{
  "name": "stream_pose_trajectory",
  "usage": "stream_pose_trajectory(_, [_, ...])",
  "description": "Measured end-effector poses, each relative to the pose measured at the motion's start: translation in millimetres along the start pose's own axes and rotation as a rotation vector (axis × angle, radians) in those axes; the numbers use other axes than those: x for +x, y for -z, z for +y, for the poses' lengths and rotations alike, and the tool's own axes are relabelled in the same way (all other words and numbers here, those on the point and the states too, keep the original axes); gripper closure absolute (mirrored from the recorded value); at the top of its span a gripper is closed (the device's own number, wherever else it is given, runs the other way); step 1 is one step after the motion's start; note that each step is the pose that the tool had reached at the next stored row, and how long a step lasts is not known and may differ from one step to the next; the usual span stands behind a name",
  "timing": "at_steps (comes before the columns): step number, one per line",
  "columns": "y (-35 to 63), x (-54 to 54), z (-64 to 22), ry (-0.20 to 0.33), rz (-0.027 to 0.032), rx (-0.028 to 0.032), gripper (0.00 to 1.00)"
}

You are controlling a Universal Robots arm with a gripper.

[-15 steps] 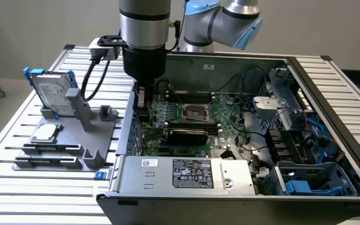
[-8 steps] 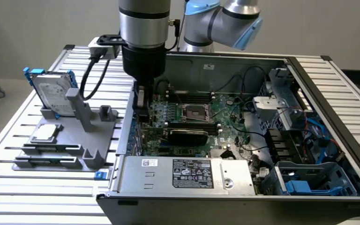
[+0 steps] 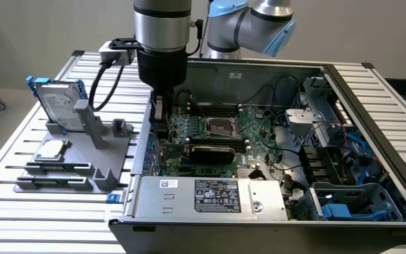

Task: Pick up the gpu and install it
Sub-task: 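Press down on the gpu until it lock into place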

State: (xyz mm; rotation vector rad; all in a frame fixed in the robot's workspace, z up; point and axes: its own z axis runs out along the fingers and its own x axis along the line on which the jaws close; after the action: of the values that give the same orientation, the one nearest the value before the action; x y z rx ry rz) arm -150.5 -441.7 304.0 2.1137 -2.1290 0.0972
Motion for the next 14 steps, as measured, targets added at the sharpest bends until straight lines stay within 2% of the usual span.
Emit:
stream_pose_trajectory(4, [-0.1,0.4,0.4,-0.002,0.0095,0.0077,0.89])
stream_pose_trajectory(8, [-1.8,0.8,2.9,-0.009,0.0127,0.0194,0.89])
stream_pose_trajectory(14, [-2.7,0.6,3.9,-0.025,0.0122,0.0184,0.89])
